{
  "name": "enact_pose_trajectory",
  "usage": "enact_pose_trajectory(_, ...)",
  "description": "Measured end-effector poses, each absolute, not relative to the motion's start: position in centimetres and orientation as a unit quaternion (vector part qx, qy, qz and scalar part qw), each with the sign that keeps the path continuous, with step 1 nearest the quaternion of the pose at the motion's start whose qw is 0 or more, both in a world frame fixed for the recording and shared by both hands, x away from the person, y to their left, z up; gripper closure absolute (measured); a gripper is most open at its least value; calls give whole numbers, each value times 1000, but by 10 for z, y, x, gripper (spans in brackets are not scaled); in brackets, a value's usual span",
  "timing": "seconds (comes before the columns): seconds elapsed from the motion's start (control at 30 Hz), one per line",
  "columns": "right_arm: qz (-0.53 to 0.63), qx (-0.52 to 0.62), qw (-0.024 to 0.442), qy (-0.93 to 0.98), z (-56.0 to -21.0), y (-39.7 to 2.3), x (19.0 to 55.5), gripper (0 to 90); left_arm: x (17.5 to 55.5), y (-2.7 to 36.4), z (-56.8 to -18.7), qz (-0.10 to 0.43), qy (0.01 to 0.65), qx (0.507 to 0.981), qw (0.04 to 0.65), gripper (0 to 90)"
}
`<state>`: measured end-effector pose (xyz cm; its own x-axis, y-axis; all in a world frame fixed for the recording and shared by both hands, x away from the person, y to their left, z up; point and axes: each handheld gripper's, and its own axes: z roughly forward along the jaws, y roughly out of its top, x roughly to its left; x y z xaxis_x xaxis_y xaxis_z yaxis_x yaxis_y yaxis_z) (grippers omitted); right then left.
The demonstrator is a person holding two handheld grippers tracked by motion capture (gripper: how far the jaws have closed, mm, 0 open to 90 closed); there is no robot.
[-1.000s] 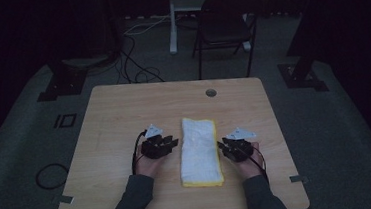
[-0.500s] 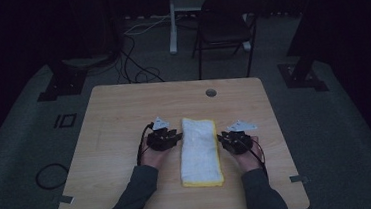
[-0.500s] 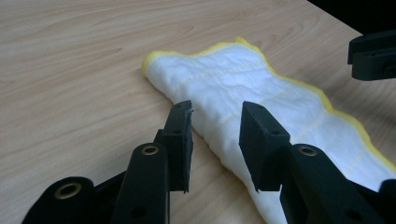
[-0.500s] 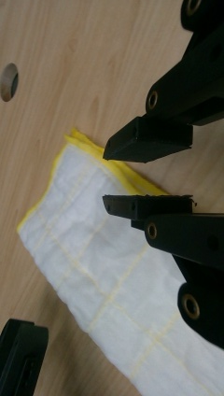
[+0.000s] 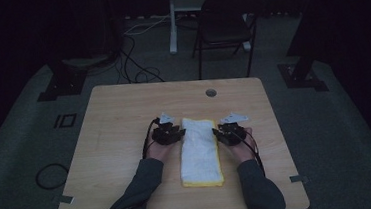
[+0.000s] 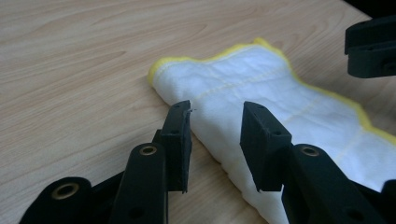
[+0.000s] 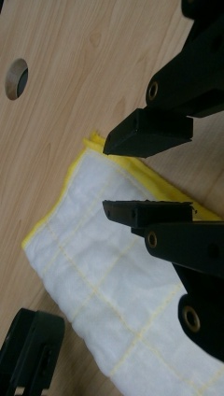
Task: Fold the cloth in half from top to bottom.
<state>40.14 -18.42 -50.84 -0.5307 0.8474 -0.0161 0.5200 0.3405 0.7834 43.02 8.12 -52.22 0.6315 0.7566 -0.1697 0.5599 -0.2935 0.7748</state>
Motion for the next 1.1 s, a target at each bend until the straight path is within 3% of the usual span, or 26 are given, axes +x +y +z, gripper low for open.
enact_pose_trajectory(0.7,359,469,209,780,-525,-174,442,639,457,67,-534,135,446,797,385,618)
enact_pose_trajectory(1.1,336,502,192,774,-537,-169,467,492,470,67,-538,140,473,787,370,580)
